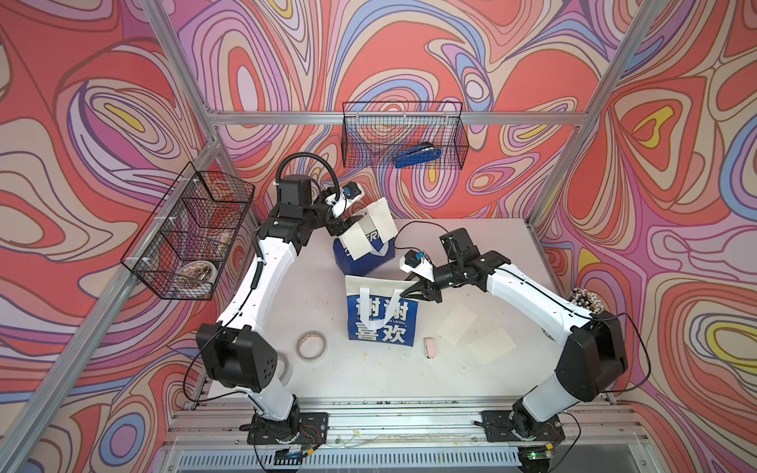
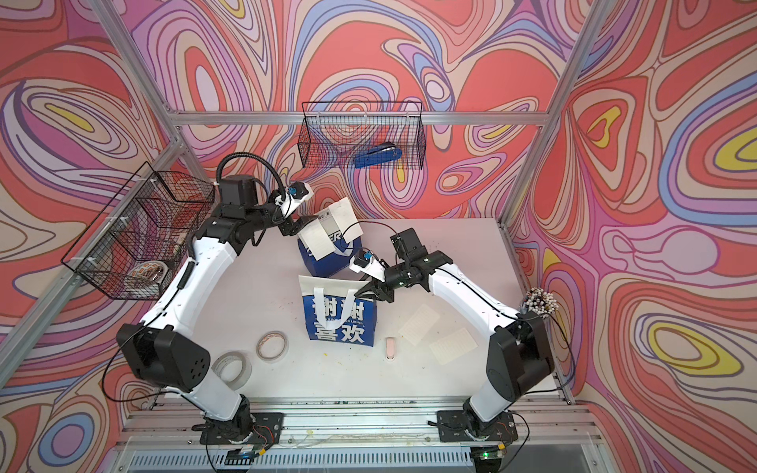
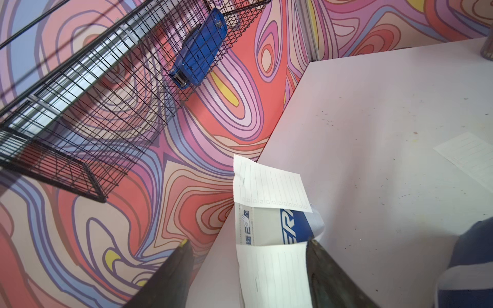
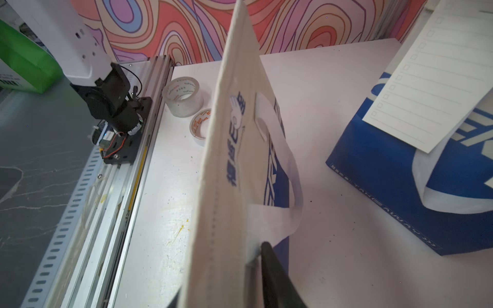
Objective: Staple the receipts to the bags
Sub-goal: Place the takeout bag at the center of the board, then pick up the receipt from the center of the board.
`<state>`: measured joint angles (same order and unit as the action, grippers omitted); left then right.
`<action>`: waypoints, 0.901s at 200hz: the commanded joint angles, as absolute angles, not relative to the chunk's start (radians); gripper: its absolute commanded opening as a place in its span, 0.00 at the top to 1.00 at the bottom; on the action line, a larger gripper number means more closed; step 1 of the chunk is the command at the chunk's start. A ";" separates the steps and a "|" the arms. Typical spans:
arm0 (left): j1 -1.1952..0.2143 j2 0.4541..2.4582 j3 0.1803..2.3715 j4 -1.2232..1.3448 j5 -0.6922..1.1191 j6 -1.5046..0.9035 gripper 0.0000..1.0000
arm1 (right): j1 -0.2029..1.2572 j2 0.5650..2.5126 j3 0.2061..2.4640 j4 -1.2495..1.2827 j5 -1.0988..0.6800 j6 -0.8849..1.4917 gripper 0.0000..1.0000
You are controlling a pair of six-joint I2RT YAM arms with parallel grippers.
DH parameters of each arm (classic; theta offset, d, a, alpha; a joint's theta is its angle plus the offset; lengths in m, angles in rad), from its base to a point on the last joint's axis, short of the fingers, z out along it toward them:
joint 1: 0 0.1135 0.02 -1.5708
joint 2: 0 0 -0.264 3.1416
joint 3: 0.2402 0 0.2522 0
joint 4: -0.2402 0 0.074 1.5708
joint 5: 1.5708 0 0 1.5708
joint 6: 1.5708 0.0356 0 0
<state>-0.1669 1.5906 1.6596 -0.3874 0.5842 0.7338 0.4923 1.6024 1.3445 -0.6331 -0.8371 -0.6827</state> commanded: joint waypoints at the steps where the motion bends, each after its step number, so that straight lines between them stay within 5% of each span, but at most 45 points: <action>1: -0.164 1.493 1.547 -0.353 0.544 0.667 0.29 | 0.493 1.556 1.340 -0.577 -0.789 -0.632 0.48; 18: -0.158 1.397 1.451 -0.354 0.520 0.601 0.27 | 0.493 1.476 1.284 -0.479 -0.744 -0.537 0.41; 23: -0.157 1.370 1.424 -0.351 0.507 0.572 0.25 | 0.493 1.448 1.264 -0.444 -0.715 -0.499 0.07; 27: -0.155 1.343 1.403 -0.349 0.499 0.547 0.25 | 0.492 1.424 1.246 -0.411 -0.682 -0.464 0.02; 84: -0.152 1.065 1.101 -0.325 0.520 0.301 0.11 | 0.491 1.204 1.169 -0.362 0.012 0.058 0.01; 110: -0.152 0.949 0.962 -0.272 0.457 0.224 0.03 | 0.482 1.201 1.225 -0.741 0.434 0.741 0.01; 138: -0.152 0.829 0.784 -0.096 0.387 0.114 0.00 | 0.476 1.192 1.154 -0.981 0.402 1.231 0.02; 180: -0.152 0.777 0.684 -0.059 0.227 0.040 0.00 | 0.418 1.313 1.062 -0.996 0.136 1.392 0.02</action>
